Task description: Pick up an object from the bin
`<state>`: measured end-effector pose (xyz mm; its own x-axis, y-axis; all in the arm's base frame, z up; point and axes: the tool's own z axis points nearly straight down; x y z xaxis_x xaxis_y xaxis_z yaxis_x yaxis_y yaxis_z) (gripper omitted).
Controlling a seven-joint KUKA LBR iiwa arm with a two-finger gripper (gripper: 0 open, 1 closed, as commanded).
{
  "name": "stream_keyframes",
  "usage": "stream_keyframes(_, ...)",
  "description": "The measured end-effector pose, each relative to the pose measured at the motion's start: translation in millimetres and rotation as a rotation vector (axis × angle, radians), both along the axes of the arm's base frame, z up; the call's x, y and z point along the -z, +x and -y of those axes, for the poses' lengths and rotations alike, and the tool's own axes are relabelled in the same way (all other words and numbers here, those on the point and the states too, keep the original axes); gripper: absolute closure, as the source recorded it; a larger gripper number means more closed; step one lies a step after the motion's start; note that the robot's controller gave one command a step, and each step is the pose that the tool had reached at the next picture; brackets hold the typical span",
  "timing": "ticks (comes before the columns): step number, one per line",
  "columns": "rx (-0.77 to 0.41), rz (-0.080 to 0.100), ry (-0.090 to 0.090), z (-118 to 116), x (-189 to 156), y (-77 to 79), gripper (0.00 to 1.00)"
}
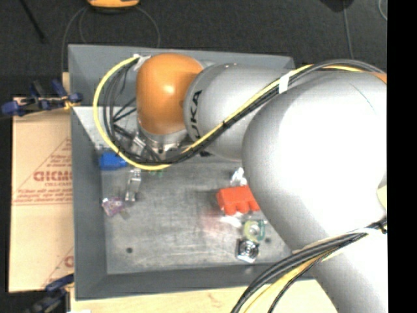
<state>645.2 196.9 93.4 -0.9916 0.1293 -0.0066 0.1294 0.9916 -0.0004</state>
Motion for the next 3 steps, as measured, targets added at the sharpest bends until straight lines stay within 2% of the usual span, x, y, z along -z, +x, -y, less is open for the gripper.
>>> stream_keyframes(1, 0.052, 0.000, 0.005, -19, 10, 5.5, 0.00)
stream_keyframes(2, 0.056, -0.001, 0.005, -19, 10, 5.0, 1.00)
stream_keyframes(3, 0.014, 0.007, 0.004, -19, -103, 2.8, 1.00)
